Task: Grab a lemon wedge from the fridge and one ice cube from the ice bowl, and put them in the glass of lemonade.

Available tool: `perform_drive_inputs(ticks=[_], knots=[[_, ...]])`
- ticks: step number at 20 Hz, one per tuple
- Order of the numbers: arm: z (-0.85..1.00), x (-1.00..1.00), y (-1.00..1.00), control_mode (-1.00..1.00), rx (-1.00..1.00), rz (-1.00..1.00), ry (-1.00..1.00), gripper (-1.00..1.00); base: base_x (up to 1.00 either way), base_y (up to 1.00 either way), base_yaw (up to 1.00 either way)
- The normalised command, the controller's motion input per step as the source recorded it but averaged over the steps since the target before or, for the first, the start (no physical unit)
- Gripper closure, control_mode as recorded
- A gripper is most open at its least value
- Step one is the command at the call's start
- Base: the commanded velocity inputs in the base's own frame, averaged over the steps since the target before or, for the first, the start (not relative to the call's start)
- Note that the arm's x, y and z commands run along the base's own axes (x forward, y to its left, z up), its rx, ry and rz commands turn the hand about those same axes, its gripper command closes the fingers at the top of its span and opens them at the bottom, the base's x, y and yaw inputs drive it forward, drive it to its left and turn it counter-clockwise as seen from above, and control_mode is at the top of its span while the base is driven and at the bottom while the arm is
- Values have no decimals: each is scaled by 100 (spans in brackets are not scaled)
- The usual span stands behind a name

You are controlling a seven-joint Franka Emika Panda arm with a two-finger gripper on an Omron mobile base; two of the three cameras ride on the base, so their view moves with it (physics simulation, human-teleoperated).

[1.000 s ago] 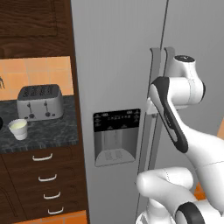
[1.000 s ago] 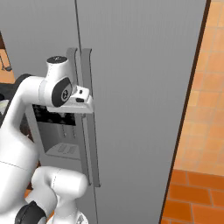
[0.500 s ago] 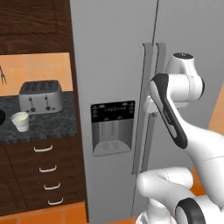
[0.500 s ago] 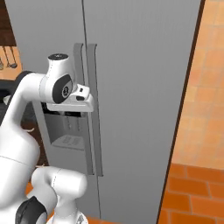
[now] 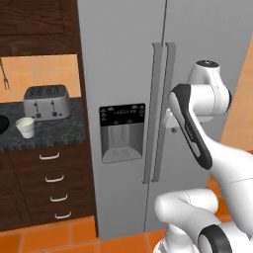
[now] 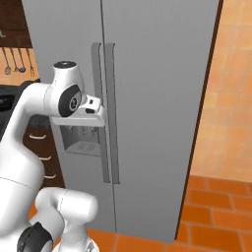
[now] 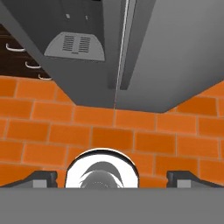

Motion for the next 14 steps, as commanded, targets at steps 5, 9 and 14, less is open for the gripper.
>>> perform_drive_inputs(ticks=[5, 9, 14], knots=[[0, 0, 0, 100, 0, 0, 0, -100, -2, -33, 0], [0, 0, 0, 100, 0, 0, 0, -100, -3, -35, -7], [0, 0, 0, 100, 0, 0, 0, -100, -24, -8, -4]])
